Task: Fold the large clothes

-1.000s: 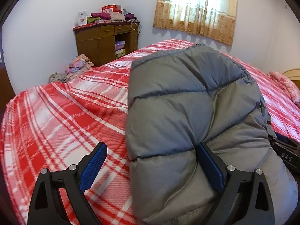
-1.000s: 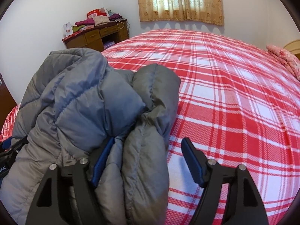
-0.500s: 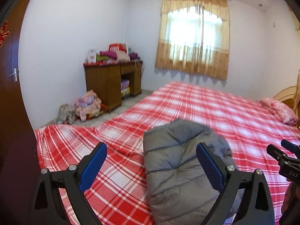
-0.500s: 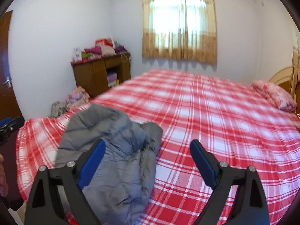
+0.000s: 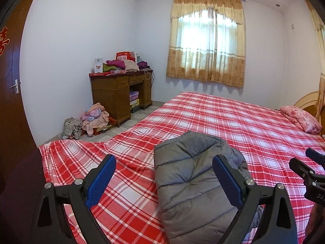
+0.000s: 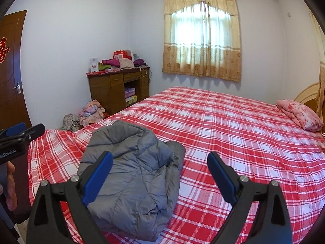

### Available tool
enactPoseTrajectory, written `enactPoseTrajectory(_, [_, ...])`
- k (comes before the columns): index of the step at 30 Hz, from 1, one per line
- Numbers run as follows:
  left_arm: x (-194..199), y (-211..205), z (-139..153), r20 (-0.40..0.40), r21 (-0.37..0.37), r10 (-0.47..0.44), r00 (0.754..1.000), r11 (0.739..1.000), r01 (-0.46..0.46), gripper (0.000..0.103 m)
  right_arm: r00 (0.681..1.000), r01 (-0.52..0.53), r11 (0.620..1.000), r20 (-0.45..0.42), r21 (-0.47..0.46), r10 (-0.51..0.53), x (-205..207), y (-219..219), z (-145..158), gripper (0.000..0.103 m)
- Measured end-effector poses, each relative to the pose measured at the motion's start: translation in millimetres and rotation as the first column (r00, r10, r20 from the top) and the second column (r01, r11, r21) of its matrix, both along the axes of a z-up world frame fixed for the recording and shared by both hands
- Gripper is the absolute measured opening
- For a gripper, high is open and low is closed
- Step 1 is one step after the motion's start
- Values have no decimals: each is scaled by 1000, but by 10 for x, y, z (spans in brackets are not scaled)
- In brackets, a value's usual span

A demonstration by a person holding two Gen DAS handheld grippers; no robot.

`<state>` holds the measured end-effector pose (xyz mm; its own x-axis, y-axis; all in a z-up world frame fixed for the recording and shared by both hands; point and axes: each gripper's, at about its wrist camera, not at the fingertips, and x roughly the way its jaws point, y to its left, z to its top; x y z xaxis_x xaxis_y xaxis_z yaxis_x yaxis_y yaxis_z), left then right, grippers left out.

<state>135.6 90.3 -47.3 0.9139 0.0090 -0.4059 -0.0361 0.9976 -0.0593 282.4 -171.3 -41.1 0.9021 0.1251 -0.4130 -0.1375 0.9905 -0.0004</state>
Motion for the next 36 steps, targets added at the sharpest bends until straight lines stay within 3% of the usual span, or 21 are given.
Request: enactPoseTrajectory(36, [20,9,-64,-14,7,3,1000,1000,-3,96,1000,-11,1000,-2,11,11,-16,2,1,96])
